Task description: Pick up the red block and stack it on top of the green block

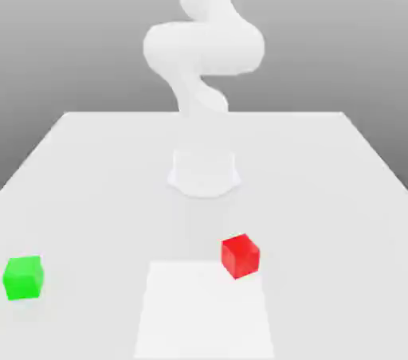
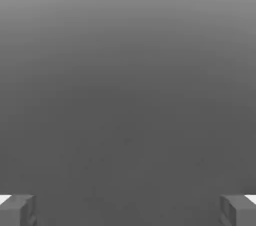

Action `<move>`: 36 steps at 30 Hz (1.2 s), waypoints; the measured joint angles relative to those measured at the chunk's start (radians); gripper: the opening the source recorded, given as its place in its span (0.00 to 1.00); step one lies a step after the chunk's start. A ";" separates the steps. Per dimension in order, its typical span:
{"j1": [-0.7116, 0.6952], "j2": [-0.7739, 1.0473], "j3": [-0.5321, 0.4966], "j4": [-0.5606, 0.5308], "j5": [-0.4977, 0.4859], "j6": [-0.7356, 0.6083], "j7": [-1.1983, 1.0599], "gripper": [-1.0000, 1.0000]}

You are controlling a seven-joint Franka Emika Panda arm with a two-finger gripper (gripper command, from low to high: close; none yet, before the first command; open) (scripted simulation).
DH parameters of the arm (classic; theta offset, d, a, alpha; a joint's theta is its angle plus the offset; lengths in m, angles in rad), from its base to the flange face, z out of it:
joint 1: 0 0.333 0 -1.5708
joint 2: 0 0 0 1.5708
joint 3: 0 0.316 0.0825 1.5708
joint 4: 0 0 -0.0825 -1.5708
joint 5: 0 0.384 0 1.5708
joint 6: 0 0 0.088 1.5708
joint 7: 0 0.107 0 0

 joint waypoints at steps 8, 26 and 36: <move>0.077 0.223 -0.002 -0.260 0.001 0.189 -0.102 0.50; 0.176 0.894 0.004 -0.562 -0.011 0.733 -0.239 0.00; 0.168 0.746 0.016 -0.583 -0.004 0.605 -0.244 0.00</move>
